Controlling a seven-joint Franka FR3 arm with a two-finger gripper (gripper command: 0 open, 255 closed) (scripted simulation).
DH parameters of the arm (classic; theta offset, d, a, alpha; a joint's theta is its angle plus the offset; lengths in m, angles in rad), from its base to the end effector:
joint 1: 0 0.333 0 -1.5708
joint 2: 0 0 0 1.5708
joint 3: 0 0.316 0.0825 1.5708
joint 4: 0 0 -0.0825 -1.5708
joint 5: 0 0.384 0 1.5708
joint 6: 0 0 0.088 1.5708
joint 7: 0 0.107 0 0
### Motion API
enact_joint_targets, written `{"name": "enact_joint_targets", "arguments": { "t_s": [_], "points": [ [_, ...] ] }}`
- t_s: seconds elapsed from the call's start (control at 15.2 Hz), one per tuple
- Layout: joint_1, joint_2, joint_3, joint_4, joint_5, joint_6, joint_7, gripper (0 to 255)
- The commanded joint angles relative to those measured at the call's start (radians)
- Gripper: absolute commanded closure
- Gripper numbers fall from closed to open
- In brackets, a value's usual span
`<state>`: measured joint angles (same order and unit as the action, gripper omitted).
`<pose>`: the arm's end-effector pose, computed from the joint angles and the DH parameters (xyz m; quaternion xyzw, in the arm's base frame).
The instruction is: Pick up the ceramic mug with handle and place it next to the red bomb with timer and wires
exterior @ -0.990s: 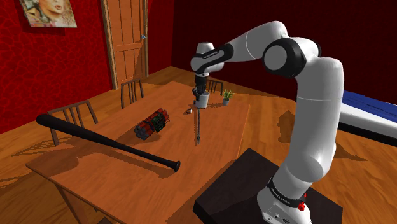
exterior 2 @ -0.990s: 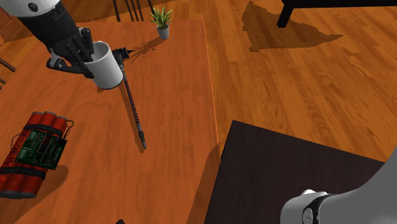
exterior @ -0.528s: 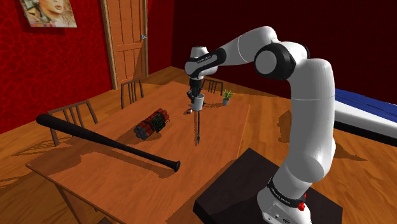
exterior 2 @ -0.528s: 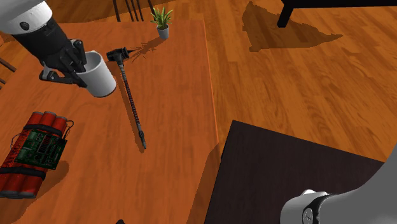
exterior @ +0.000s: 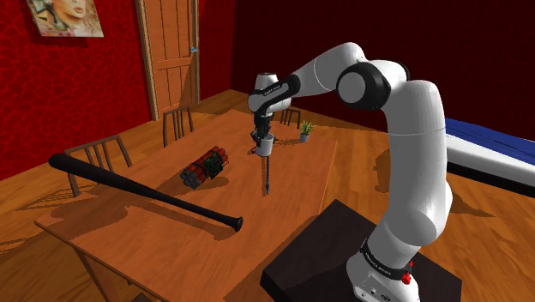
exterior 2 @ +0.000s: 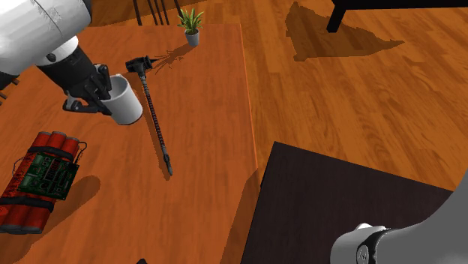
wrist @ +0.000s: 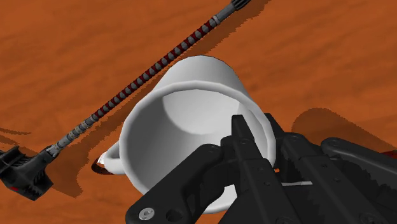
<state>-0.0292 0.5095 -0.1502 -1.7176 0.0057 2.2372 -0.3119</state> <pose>0.6610 -0.1095 0.2969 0.9966 0.0741 -0.0007 0.0351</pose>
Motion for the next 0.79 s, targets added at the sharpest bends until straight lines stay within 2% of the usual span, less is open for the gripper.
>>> {"name": "enact_joint_targets", "arguments": {
  "t_s": [0.0, 0.73],
  "points": [
    [-0.002, 0.015, 0.001, -0.004, 0.002, 0.02, -0.002, 255],
    [-0.009, 0.107, 0.009, -0.018, 0.013, 0.125, -0.002, 255]
  ]
}}
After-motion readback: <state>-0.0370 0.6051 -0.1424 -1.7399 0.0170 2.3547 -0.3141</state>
